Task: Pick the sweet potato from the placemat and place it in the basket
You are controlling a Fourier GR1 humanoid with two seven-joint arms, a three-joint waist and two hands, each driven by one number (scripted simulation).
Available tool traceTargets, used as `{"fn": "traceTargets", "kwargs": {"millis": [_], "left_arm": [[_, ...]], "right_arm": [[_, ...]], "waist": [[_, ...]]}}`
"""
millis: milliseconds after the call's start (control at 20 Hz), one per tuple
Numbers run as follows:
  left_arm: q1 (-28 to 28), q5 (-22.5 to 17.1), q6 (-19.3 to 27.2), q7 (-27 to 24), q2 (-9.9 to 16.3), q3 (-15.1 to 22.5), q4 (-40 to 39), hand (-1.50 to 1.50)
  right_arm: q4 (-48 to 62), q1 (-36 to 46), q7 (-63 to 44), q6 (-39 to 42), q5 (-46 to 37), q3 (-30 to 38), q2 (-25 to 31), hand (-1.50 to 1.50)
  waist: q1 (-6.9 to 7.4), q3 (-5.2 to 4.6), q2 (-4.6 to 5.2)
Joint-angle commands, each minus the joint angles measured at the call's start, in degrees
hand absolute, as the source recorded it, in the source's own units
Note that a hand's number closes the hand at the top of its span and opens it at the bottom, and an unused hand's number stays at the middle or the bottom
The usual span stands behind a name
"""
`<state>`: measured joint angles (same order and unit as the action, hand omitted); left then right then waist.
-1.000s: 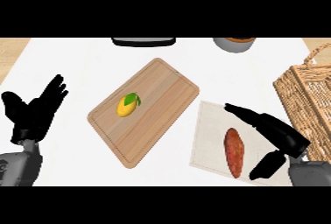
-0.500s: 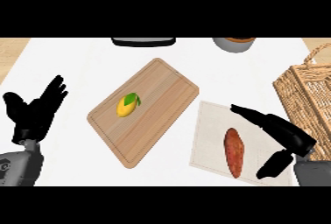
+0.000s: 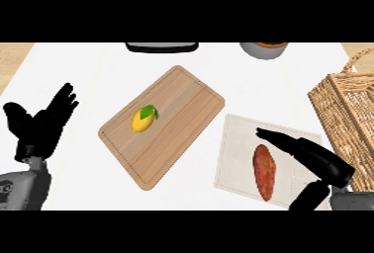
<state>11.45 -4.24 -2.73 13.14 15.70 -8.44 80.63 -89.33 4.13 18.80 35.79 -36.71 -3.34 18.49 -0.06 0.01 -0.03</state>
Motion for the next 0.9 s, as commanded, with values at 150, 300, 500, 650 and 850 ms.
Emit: {"fn": "traceTargets", "kwargs": {"millis": [150, 300, 500, 650, 850], "left_arm": [[2.4, 0.2, -1.4, 0.6, 0.5, -1.3, -1.3, 0.0], [1.3, 1.2, 0.0, 1.6, -1.4, -0.4, 0.1, 0.0], [2.3, 2.1, -0.5, -1.8, -1.3, -1.2, -3.4, 0.0], [4.8, 0.5, -2.6, -1.1, 0.3, -2.4, -7.2, 0.0], [2.0, 1.1, -1.6, 1.0, -0.8, -2.2, -1.0, 0.0]], "right_arm": [[0.3, -2.5, -0.2, -4.8, -6.5, -2.7, -1.7, -1.5], [3.6, 1.2, -1.6, -5.0, -8.2, -3.0, -3.3, -1.5], [8.4, 3.8, 1.5, -7.1, -10.4, -2.3, -2.5, -1.5], [8.7, 2.1, 3.9, -12.0, -16.2, -8.5, -3.2, 1.5], [10.1, 1.0, 7.8, -13.4, -16.2, -5.3, -1.8, 1.5]], "waist": [[-0.08, -0.01, 0.0], [0.09, -0.01, 0.02], [0.06, -0.01, 0.04], [-0.09, -0.02, 0.11], [0.03, 0.0, 0.02]]}}
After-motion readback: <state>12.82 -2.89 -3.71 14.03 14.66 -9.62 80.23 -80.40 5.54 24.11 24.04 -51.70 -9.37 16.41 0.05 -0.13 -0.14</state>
